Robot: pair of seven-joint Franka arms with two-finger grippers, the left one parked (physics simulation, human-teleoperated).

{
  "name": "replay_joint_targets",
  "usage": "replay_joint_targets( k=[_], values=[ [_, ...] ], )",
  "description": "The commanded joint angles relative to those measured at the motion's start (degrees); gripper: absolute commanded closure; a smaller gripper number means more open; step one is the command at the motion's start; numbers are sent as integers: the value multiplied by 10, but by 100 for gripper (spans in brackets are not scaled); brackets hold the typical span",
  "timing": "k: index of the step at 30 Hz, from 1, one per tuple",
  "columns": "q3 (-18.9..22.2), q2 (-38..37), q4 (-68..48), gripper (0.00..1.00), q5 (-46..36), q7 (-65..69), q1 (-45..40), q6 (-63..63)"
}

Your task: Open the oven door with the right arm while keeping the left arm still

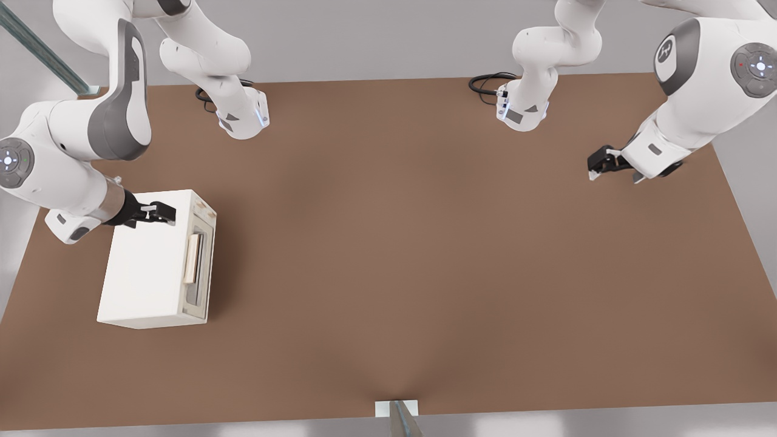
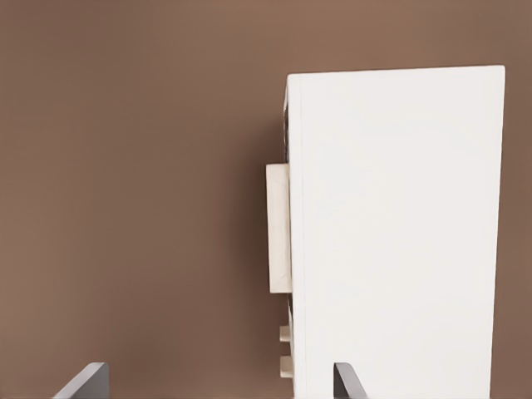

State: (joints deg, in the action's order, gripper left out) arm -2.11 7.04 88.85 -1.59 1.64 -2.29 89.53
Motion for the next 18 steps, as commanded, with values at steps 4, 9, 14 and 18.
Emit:
replay_joint_targets(
  k=[4, 9, 14, 18],
  values=[
    [-3, 2, 4, 0, 25, 14, 10, 1],
    [-7, 64, 21, 79, 190, -27, 153, -23],
    [-7, 141, 27, 79, 315, -59, 172, -17],
    [-6, 172, 23, 79, 388, -91, 172, -12]
  ],
)
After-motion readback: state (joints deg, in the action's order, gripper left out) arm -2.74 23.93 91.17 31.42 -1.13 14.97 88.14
